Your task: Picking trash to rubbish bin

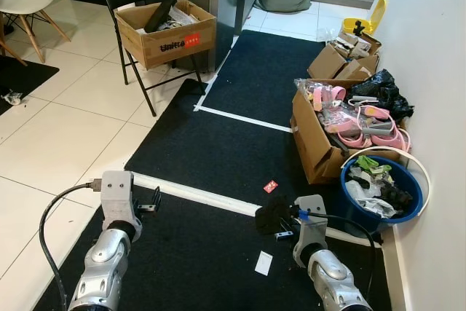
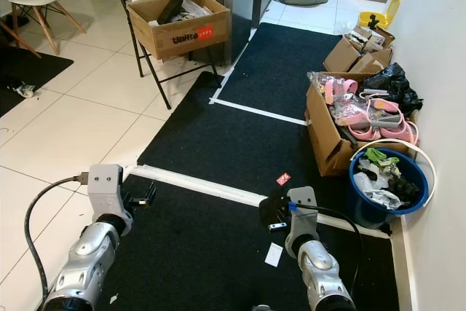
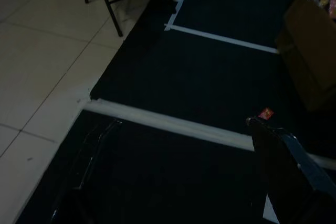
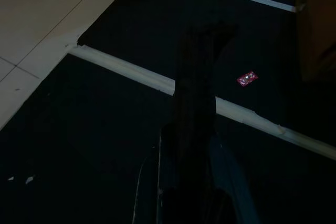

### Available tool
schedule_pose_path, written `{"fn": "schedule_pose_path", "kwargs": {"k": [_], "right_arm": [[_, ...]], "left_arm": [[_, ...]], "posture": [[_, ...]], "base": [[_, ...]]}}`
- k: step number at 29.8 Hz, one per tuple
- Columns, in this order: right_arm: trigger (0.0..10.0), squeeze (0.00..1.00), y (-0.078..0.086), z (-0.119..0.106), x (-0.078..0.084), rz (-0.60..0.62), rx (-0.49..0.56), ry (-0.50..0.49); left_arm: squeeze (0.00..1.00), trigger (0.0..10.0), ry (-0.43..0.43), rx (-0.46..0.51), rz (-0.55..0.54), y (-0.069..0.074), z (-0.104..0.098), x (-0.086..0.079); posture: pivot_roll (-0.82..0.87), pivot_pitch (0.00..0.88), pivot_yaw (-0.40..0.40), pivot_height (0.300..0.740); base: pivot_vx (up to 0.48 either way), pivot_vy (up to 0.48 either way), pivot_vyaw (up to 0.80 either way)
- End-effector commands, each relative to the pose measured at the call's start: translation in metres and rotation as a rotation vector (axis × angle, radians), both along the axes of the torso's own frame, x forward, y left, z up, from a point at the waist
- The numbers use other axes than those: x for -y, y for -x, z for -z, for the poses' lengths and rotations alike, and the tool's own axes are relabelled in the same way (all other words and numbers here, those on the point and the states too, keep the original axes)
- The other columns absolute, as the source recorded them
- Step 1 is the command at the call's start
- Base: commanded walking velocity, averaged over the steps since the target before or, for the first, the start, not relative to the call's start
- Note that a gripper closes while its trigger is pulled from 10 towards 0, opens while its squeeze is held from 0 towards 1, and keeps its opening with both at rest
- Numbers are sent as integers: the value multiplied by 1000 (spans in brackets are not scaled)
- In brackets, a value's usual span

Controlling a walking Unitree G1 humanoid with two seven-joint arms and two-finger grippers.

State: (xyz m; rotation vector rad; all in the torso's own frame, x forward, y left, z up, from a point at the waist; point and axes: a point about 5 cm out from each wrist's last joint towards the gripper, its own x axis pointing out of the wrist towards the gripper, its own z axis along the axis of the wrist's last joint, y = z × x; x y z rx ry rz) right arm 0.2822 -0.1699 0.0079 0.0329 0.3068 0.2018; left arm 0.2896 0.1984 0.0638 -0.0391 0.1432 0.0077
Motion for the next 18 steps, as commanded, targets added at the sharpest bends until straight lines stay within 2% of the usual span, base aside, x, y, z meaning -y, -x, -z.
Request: {"fn": "schedule_pose_path", "kwargs": {"k": [1,18], "right_arm": [[10000,0,-3,-3,0,6,19,-3],[10000,0,-2,-2,1,21,18,-10]], "left_arm": [[0,10000,-24,-15,4,1,3,-2],[0,10000,-27,-21,8,1,5,-3]], "posture": [[54,112,5,740],[54,119,8,740]], "base": [[285,0,0],[296,0,0]]}}
